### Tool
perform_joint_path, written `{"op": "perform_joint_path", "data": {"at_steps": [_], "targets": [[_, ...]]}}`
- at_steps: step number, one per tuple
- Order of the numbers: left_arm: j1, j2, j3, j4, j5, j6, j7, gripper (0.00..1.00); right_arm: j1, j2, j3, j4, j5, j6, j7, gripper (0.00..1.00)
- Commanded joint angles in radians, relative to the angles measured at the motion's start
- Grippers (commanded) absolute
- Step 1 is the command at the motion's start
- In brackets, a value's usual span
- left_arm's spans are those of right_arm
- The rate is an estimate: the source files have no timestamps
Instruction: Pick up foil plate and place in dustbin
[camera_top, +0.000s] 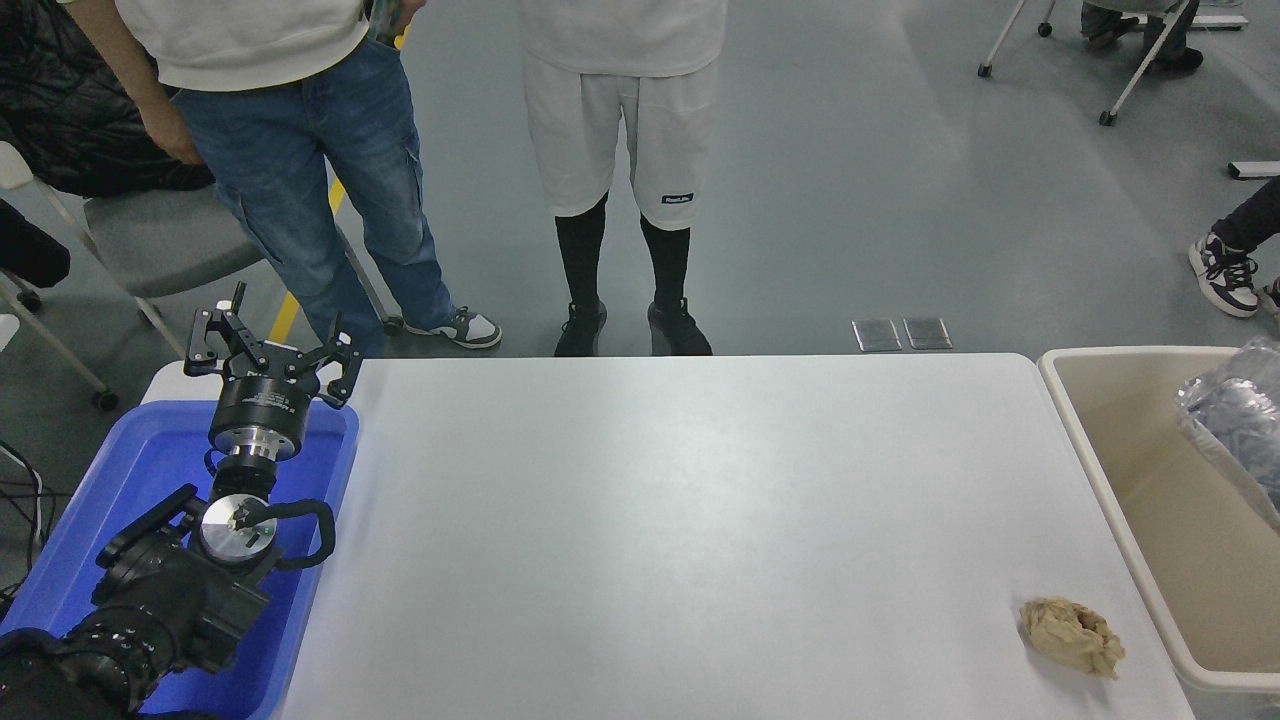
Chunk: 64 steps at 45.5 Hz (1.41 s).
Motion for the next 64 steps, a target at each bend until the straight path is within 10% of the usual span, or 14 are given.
{"op": "perform_joint_path", "data": {"at_steps": [1,10,14,18,30,50,64], "targets": [[0.000,0.000,0.000,0.000,0.000,0.000,0.000,0.99,-0.023,0.051,0.003,-0.014,0.023,-0.072,0.000,0.00],[0.000,0.000,0.000,0.000,0.000,0.000,0.000,0.99,-0.037,0.074,0.002,-0.012,0.023,-0.133,0.002,0.01],[0.000,0.000,0.000,0.000,0.000,0.000,0.000,0.99,-0.037,0.077,-0.003,-0.012,0.023,-0.153,0.002,0.17],[0.000,0.000,0.000,0.000,0.002,0.000,0.000,0.99,-0.037,0.075,-0.006,-0.012,0.021,-0.190,0.002,0.60],[0.000,0.000,0.000,0.000,0.002,-0.001,0.000,0.99,-0.036,0.075,-0.006,-0.012,0.021,-0.215,0.002,0.98],[0.000,0.000,0.000,0.000,0.002,-0.001,0.000,0.99,-0.023,0.054,-0.009,0.043,-0.020,-0.204,0.002,0.99],[0.000,0.000,0.000,0.000,0.002,-0.001,0.001,0.99,0.058,-0.207,-0.015,0.443,-0.127,-0.210,0.000,0.99]]}}
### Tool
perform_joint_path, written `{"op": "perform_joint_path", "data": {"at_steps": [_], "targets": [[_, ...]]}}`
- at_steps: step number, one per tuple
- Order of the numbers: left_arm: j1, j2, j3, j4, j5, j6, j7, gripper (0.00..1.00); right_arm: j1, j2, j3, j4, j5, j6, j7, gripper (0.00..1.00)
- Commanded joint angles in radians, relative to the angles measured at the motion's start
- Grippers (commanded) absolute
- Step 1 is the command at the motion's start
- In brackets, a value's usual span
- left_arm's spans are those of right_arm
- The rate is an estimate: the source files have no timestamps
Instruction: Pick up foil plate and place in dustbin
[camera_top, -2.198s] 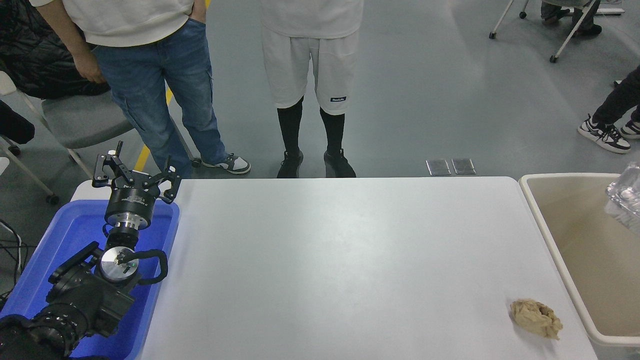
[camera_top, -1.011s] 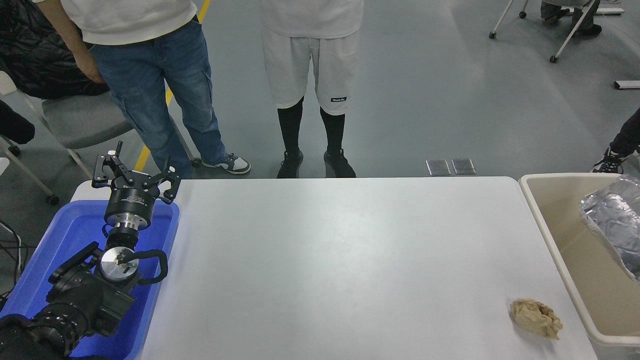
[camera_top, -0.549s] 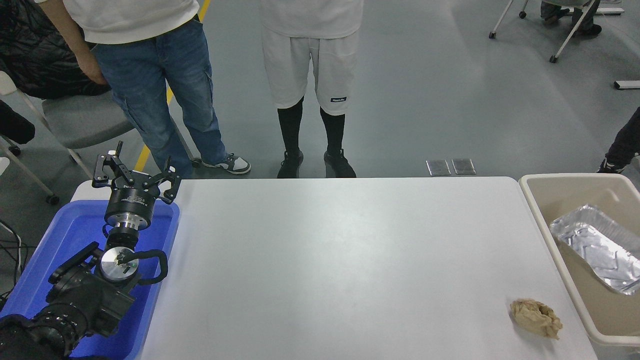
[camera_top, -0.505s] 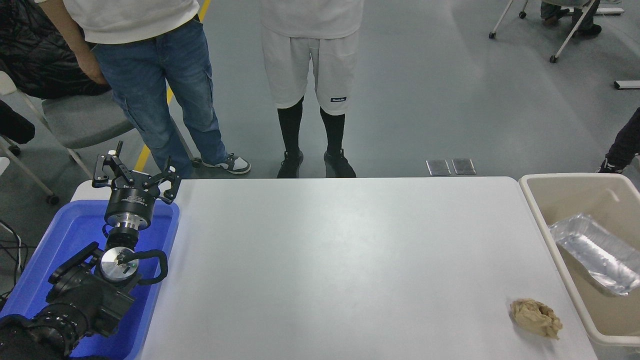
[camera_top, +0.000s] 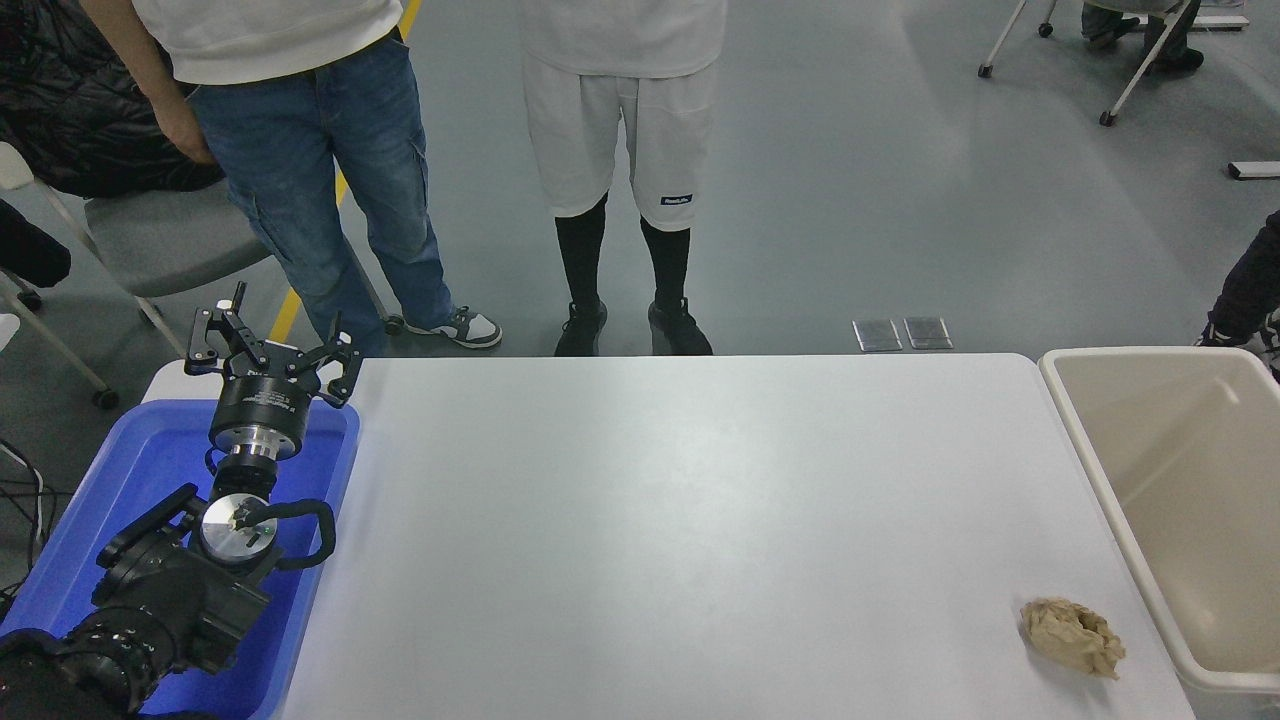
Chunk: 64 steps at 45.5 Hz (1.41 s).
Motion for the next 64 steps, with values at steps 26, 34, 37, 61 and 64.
{"op": "perform_joint_path", "data": {"at_steps": [26,34,37,61,64], "targets": [[0.000,0.000,0.000,0.000,0.000,0.000,-0.001,0.99,0.361,-0.433,-0.277,0.809,-0.220,0.006,0.003,0.97],[0.000,0.000,0.000,0.001,0.000,0.000,0.001,0.99,0.435,-0.488,-0.326,0.942,-0.335,0.018,0.006,0.99],[0.000,0.001,0.000,0.000,0.000,0.000,0.001,0.99,0.460,-0.505,-0.339,0.977,-0.344,0.061,0.008,0.99],[0.000,0.000,0.000,0.000,0.000,0.000,0.001,0.99,0.768,-0.556,-0.566,1.042,-0.369,0.504,-0.002,0.99],[0.000,0.000,0.000,0.000,0.000,0.000,0.001,0.99,0.832,-0.553,-0.638,1.048,-0.371,0.504,-0.002,1.00]]}}
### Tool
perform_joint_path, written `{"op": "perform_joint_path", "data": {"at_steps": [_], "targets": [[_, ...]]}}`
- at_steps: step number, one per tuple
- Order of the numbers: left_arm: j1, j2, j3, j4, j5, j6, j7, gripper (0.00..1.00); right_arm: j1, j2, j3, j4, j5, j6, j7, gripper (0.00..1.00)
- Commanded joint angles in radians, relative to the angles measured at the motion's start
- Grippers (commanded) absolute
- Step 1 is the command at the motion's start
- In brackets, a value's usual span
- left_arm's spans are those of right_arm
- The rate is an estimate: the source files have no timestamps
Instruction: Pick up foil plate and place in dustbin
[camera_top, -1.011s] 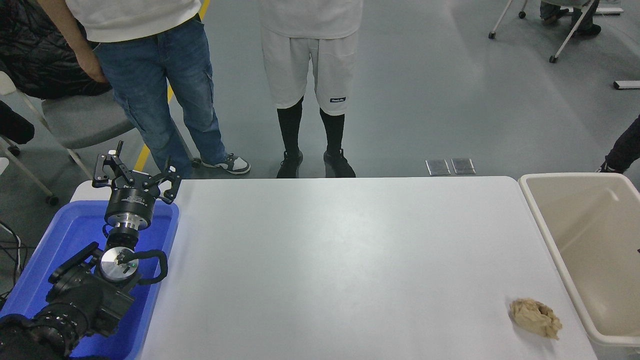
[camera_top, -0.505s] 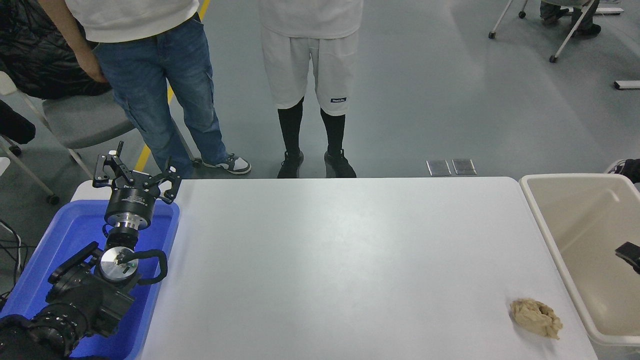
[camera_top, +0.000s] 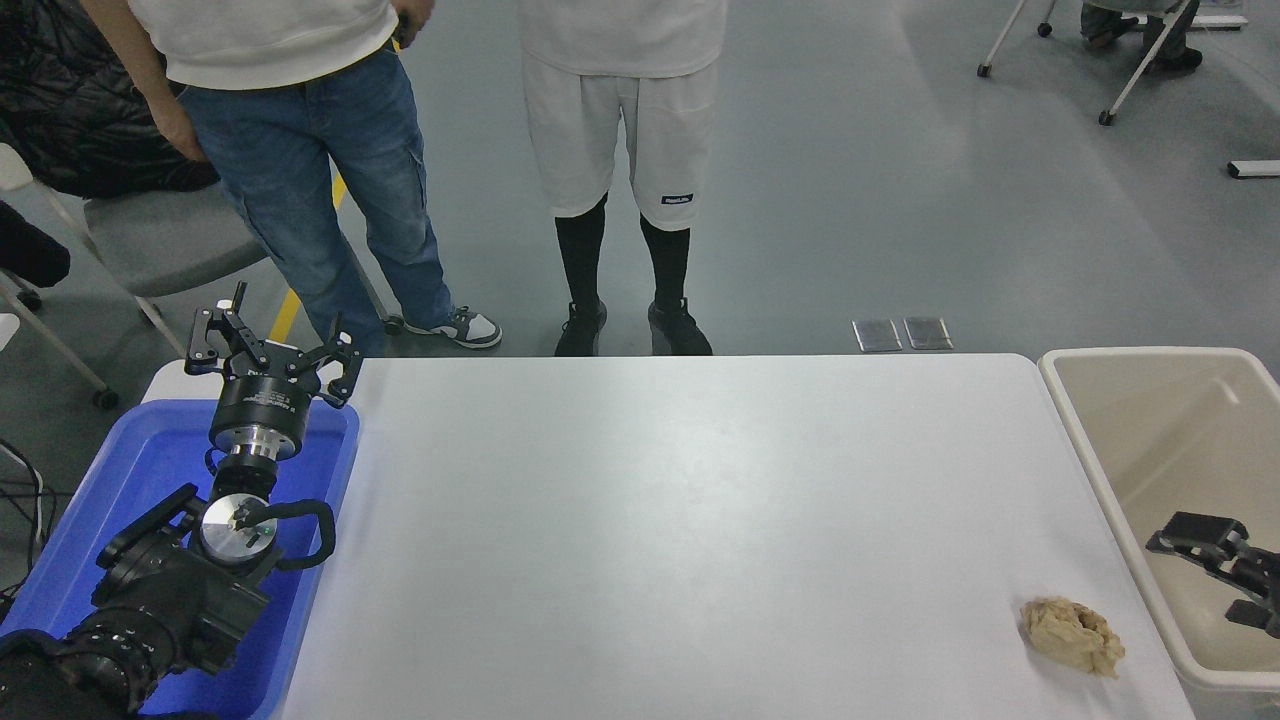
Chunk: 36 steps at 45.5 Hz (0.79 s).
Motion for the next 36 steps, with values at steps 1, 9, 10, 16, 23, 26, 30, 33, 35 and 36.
{"op": "perform_joint_path", "data": {"at_steps": [1,9,10,16,23,26,30,33,35,36], "targets": [[0.000,-0.001,0.000,0.000,0.000,0.000,0.000,0.99,0.206,-0.008,-0.204,0.035,-0.009,0.088,-0.001,1.00],[0.000,0.001,0.000,0.000,0.000,0.000,0.000,0.99,0.372,0.019,-0.368,0.045,-0.011,0.105,-0.003,1.00],[0.000,-0.001,0.000,0.000,0.000,0.000,0.000,0.99,0.395,0.027,-0.392,0.045,-0.011,0.111,-0.003,1.00],[0.000,-0.001,0.000,0.000,0.000,0.000,0.000,0.99,0.550,0.105,-0.556,0.048,-0.006,0.157,-0.001,1.00],[0.000,0.001,0.000,0.000,0.000,0.000,0.000,0.99,0.754,0.278,-0.737,0.050,0.003,0.287,-0.001,1.00],[0.000,-0.001,0.000,0.000,0.000,0.000,0.000,0.99,0.828,0.361,-0.793,0.050,0.006,0.369,-0.001,1.00],[0.000,0.001,0.000,0.000,0.000,0.000,0.000,0.99,0.906,0.412,-0.808,0.050,0.005,0.474,-0.001,1.00],[0.000,-0.001,0.000,0.000,0.000,0.000,0.000,0.99,0.950,0.430,-0.799,0.050,0.005,0.537,-0.001,1.00],[0.000,0.001,0.000,0.000,0.000,0.000,0.000,0.99,0.998,0.469,-0.778,0.051,0.009,0.586,0.000,1.00],[0.000,-0.001,0.000,0.000,0.000,0.000,0.000,0.99,1.009,0.473,-0.767,0.055,0.011,0.602,0.000,1.00]]}}
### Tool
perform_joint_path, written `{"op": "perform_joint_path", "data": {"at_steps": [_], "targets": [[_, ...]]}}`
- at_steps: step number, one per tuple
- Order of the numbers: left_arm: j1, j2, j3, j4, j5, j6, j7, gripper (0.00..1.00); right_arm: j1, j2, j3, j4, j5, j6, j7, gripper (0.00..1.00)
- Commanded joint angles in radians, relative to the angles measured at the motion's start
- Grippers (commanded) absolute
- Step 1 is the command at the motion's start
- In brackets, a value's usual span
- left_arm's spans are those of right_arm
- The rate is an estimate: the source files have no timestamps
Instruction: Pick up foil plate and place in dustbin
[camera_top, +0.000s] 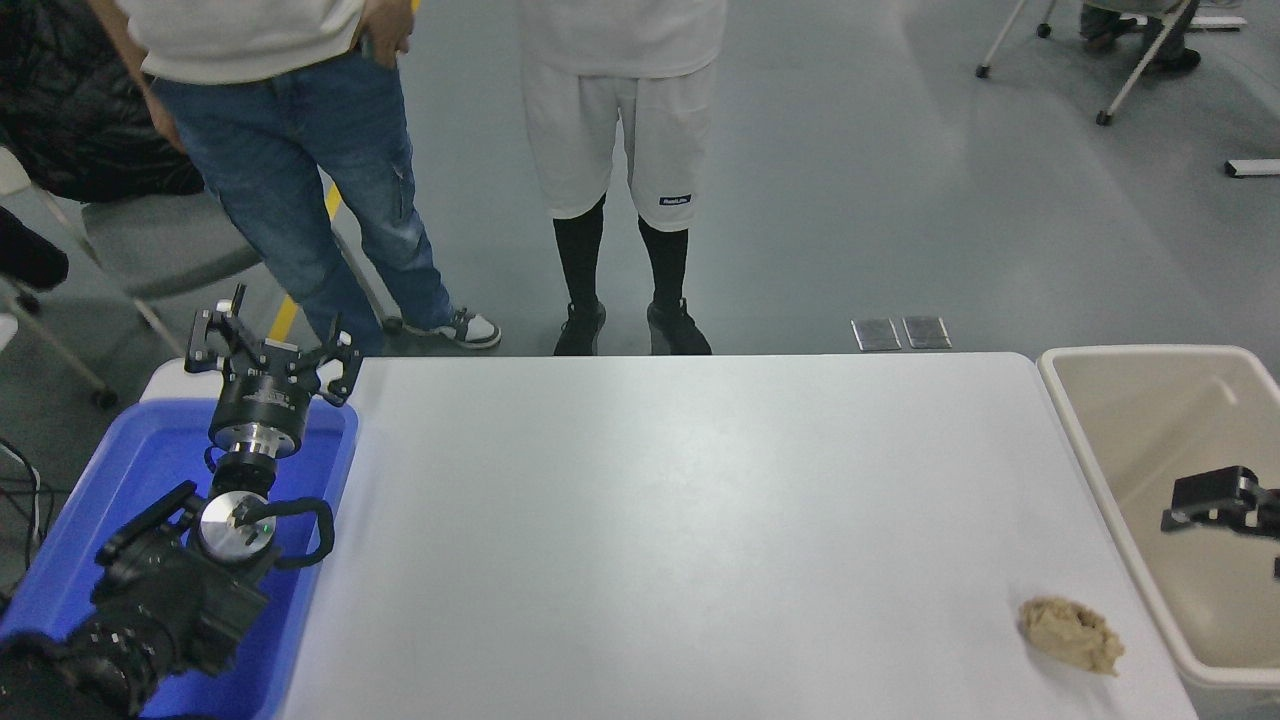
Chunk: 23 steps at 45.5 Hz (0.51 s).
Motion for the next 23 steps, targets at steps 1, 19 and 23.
{"op": "perform_joint_path", "data": {"at_steps": [1,19,23], "targets": [[0.000,-0.001,0.000,0.000,0.000,0.000,0.000,0.99,0.222,0.148,-0.038,0.007,0.008,0.235,0.001,1.00],[0.000,-0.001,0.000,0.000,0.000,0.002,-0.002,0.99,0.248,0.199,0.242,0.002,0.011,0.243,0.004,1.00],[0.000,-0.001,0.000,0.000,0.000,0.003,-0.002,0.99,0.247,0.202,0.291,-0.003,-0.006,0.243,0.001,1.00]]}}
